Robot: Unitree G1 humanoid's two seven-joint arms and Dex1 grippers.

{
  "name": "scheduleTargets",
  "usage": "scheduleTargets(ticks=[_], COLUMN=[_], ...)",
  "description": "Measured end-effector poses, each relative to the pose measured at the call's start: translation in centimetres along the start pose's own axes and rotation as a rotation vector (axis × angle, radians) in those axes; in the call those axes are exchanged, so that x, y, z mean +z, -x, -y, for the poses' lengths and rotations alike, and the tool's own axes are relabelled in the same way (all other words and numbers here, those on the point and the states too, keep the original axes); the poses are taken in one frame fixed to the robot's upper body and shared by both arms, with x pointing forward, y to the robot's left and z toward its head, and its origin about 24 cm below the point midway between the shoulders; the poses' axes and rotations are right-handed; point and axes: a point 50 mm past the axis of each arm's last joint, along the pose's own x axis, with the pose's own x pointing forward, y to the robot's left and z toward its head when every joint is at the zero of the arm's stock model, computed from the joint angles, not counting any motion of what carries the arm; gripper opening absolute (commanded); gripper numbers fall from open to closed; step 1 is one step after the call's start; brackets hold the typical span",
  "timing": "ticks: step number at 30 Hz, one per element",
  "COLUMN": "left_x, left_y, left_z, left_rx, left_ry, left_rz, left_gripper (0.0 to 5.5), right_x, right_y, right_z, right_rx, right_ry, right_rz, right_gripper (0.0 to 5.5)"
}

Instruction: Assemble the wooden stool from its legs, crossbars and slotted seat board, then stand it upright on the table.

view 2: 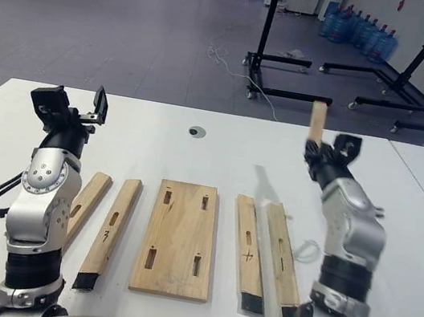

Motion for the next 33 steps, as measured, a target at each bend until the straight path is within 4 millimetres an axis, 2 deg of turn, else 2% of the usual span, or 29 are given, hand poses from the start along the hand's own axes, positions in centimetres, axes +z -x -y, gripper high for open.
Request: scheduleTargets(ticks=[2, 3, 6, 7, 9, 11, 14, 18, 22, 26, 31, 33], left_x=[0.1, 0.1, 0.5, 0.9, 1.9, 1.8, 0.9, 0.7, 1.5, 2.0, 1.5, 1.3], left_y=[-0.4, -0.7, -0.5, 0.0, 0.7, 0.9, 0.7, 0.7, 0.0, -0.1, 0.1, 0.1], left_z=[-0.3, -0.2, 1.3, 2.2, 2.9, 3.3, 3.5, 3.8, 3.1, 3.1, 3.9, 3.6], left_rx=[-0.064, -0.140, -0.412, -0.582, -0.759, -0.836, -0.853, -0.864, -0.835, -0.840, -0.864, -0.843], left_ry=[0.122, 0.214, 0.474, 0.592, 0.614, 0.554, 0.534, 0.542, 0.614, 0.637, 0.594, 0.583], left_rz=[-0.025, -0.047, -0.079, -0.099, -0.109, -0.165, -0.238, -0.259, -0.217, -0.197, -0.225, -0.222], left_gripper=[4.07, 4.07, 4.07, 4.07, 4.07, 4.07, 4.07, 4.07, 4.07, 3.48, 2.72, 2.39], right_x=[1.5, 1.4, 0.9, 0.7, 0.5, 0.5, 0.4, 0.2, -0.8, -1.4, -1.3, -1.3], right_y=[-1.1, -1.2, -1.2, -1.1, -0.7, -0.3, 0.1, 0.7, 1.4, 1.5, 1.5, 1.5], right_z=[-4.4, -7.0, -10.7, -12.2, -14.6, -16.4, -17.7, -19.0, -19.4, -19.3, -19.5, -19.5], right_rx=[0.198, 0.304, 0.431, 0.475, 0.545, 0.593, 0.652, 0.745, 0.822, 0.834, 0.833, 0.827], right_ry=[0.156, 0.216, 0.233, 0.256, 0.271, 0.275, 0.300, 0.323, 0.342, 0.348, 0.333, 0.324], right_rz=[0.158, 0.224, 0.299, 0.344, 0.397, 0.448, 0.483, 0.505, 0.475, 0.451, 0.456, 0.459], right_gripper=[1.27, 1.27, 1.27, 1.27, 1.27, 1.27, 1.27, 1.27, 1.27, 1.27, 1.27, 1.27])
